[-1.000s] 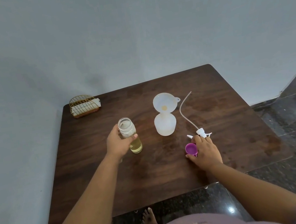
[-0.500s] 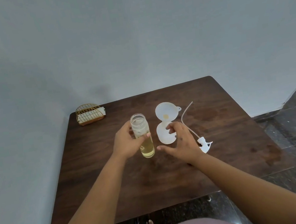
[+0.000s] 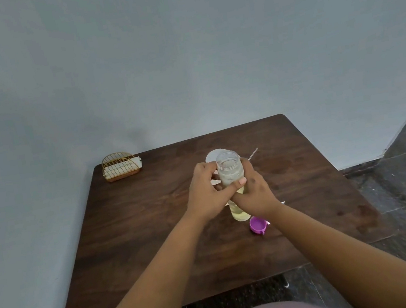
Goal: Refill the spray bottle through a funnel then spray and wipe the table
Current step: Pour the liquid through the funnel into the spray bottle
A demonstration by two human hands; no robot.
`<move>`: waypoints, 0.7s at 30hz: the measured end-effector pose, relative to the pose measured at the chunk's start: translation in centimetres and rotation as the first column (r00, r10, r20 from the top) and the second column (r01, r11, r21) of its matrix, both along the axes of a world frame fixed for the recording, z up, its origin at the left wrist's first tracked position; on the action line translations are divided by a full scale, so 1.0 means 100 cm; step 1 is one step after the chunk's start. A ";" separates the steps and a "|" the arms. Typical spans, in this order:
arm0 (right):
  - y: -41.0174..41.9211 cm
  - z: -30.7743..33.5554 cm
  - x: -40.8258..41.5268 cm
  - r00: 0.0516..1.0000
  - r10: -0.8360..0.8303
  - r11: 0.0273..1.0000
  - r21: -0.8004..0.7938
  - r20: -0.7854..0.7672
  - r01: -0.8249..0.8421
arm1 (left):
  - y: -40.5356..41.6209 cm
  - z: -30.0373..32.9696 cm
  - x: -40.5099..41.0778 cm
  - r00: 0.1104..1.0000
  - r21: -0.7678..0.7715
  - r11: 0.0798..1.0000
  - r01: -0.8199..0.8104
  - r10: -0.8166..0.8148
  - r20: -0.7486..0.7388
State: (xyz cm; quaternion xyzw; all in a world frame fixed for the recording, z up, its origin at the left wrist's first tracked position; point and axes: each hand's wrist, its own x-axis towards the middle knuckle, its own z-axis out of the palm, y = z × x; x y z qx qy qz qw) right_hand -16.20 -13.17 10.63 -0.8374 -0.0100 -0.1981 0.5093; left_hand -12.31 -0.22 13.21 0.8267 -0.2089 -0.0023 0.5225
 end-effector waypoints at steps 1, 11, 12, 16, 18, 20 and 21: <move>-0.004 0.001 -0.001 1.000 -0.001 1.000 -0.009 0.009 0.001 | -0.003 0.002 0.001 1.000 -0.004 1.000 0.017 -0.017 -0.018; -0.047 0.002 0.013 0.974 -0.139 0.990 -0.032 -0.177 0.135 | 0.008 -0.012 0.049 0.898 -0.131 0.966 -0.224 0.152 -0.413; -0.050 0.003 0.016 0.973 -0.152 0.988 -0.039 -0.177 0.147 | 0.012 -0.016 0.056 0.875 -0.100 0.955 -0.278 0.209 -0.438; -0.060 0.007 0.030 0.962 -0.191 0.981 -0.067 -0.194 0.181 | 0.013 -0.030 0.079 0.836 0.009 0.957 -0.290 0.258 -0.484; -0.062 0.007 0.039 0.961 -0.193 0.980 -0.095 -0.200 0.177 | 0.008 -0.035 0.085 0.835 0.060 0.965 -0.257 0.253 -0.489; -0.063 0.007 0.046 0.962 -0.187 0.978 -0.127 -0.199 0.164 | 0.002 -0.037 0.091 0.814 0.079 0.975 -0.208 0.217 -0.539; -0.064 0.006 0.049 0.962 -0.186 0.977 -0.141 -0.201 0.159 | 0.000 -0.038 0.093 0.801 0.075 0.981 -0.182 0.192 -0.567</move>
